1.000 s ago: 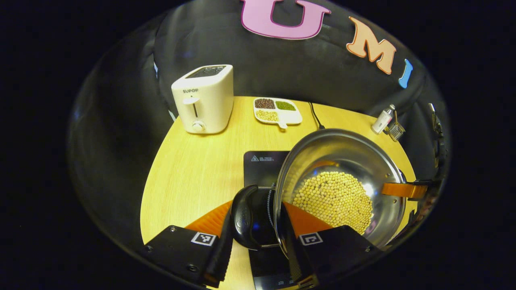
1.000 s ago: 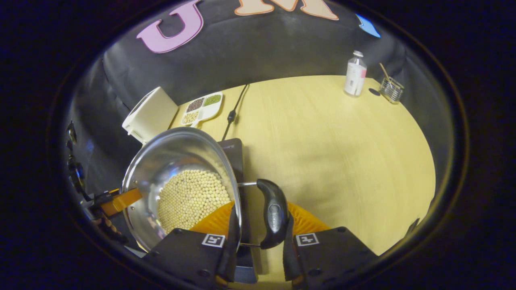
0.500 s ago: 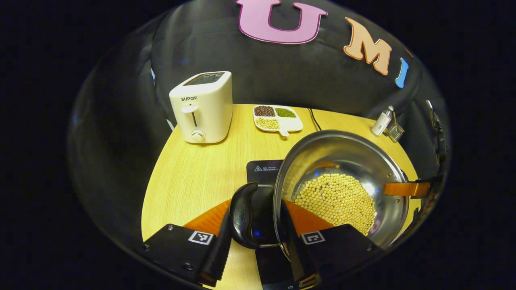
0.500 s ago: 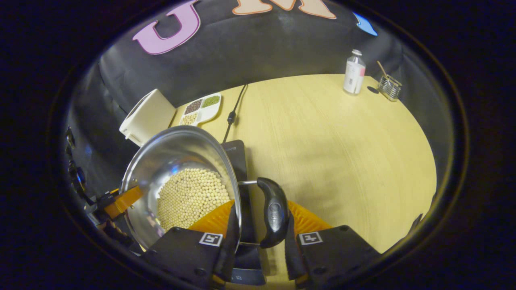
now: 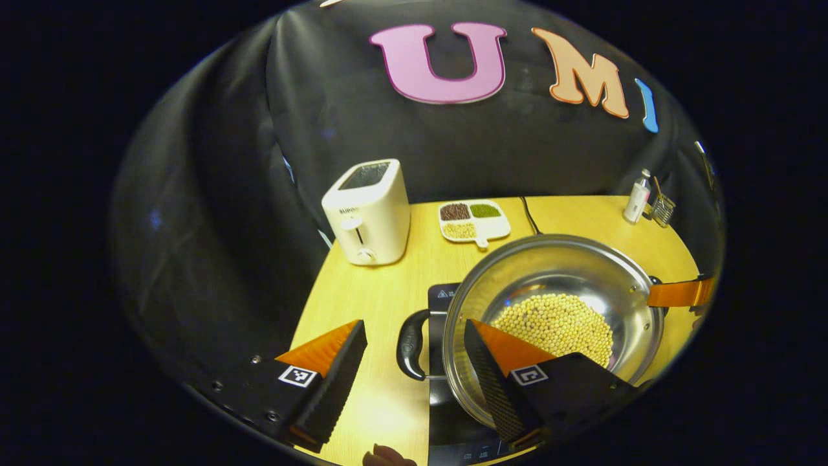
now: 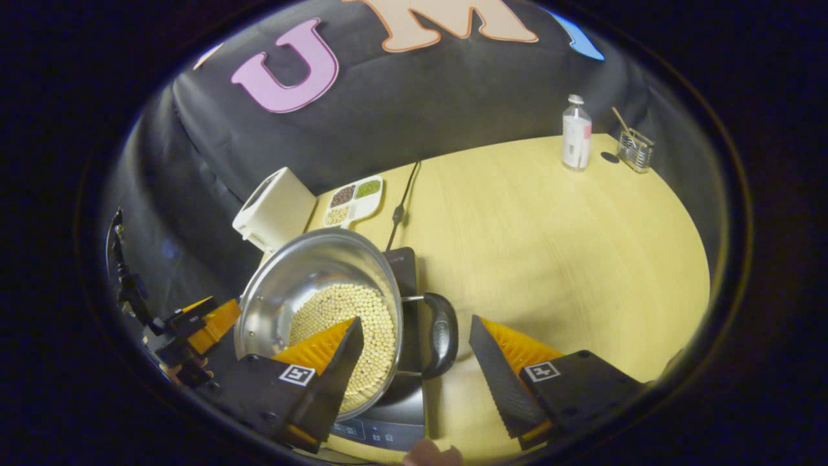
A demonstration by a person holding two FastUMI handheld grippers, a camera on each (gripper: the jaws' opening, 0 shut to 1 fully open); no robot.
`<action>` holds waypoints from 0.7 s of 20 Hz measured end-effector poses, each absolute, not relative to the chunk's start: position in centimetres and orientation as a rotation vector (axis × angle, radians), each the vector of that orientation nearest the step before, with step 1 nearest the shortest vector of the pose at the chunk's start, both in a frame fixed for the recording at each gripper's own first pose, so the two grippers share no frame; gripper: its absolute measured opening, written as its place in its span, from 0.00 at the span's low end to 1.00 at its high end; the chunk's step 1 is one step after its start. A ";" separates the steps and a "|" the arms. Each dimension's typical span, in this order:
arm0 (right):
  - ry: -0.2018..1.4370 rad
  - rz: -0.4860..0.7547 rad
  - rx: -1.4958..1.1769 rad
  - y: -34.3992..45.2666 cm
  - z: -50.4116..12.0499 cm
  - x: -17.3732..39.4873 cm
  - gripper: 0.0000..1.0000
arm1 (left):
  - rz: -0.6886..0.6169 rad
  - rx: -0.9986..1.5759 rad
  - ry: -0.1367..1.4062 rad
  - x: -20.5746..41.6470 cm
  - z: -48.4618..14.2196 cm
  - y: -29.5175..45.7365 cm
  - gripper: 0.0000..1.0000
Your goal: First push the handle of the pot to place it horizontally, then grasp the pot with both hands and set it on the induction cooktop.
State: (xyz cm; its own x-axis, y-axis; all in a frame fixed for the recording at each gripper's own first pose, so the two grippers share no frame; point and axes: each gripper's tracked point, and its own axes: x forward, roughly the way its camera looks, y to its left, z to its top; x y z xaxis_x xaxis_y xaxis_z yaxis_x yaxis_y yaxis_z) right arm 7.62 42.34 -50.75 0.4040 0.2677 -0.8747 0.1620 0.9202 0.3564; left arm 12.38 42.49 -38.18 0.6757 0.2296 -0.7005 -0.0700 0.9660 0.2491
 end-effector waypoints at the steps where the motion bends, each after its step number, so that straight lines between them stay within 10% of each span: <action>1: 1.144 0.077 0.424 41.8 -50.2 7.6 0.94 | 0.173 0.219 0.801 12.1 -37.4 42.0 0.93; 14: 0.787 0.185 0.341 25.5 -35.4 5.6 1.00 | 0.188 0.150 0.528 6.0 -22.6 24.5 0.98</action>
